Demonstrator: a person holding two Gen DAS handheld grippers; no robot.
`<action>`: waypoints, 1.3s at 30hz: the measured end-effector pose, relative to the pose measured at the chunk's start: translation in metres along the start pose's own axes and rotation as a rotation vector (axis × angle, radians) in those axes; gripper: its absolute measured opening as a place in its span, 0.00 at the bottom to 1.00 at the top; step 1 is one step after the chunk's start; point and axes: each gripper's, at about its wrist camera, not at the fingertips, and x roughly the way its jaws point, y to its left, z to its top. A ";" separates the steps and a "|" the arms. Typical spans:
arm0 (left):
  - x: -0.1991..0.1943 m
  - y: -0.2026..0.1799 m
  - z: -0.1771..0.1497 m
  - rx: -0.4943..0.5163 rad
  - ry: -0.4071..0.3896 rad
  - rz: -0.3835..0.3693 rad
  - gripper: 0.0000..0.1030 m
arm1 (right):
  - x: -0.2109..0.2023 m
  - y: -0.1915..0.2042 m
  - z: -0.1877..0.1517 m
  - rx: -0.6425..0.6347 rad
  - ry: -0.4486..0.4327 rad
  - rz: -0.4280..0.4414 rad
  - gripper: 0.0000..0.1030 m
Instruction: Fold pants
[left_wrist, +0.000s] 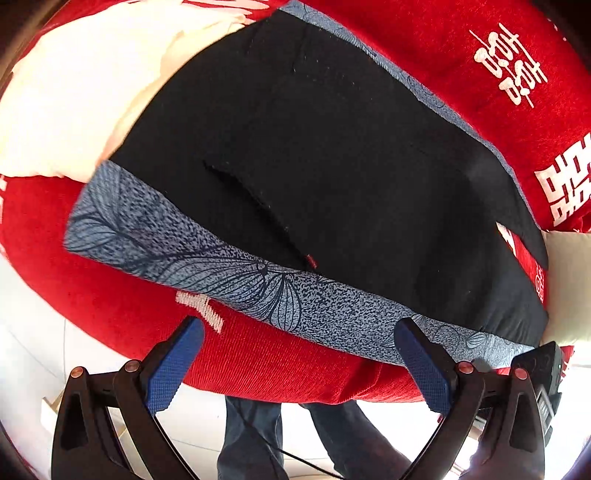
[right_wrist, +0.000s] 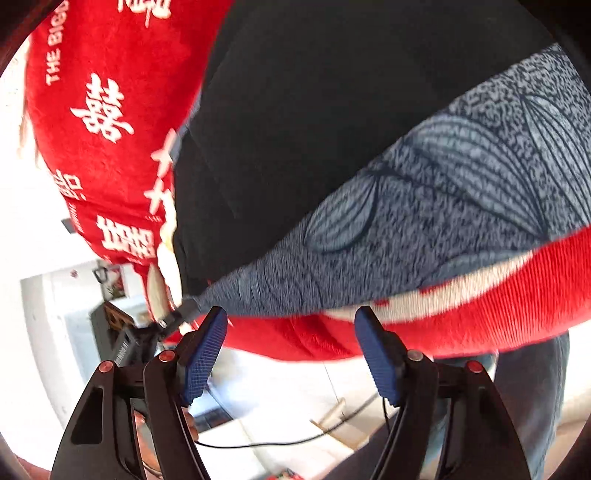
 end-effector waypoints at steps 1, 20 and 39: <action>0.002 0.002 0.000 0.000 -0.001 -0.004 1.00 | 0.000 -0.001 0.002 -0.004 -0.015 0.021 0.72; 0.010 0.043 0.023 -0.285 -0.025 -0.221 1.00 | -0.023 0.054 0.022 -0.024 -0.044 0.099 0.05; -0.057 -0.034 0.176 -0.199 -0.162 -0.204 0.18 | -0.028 0.186 0.170 -0.416 0.076 -0.104 0.05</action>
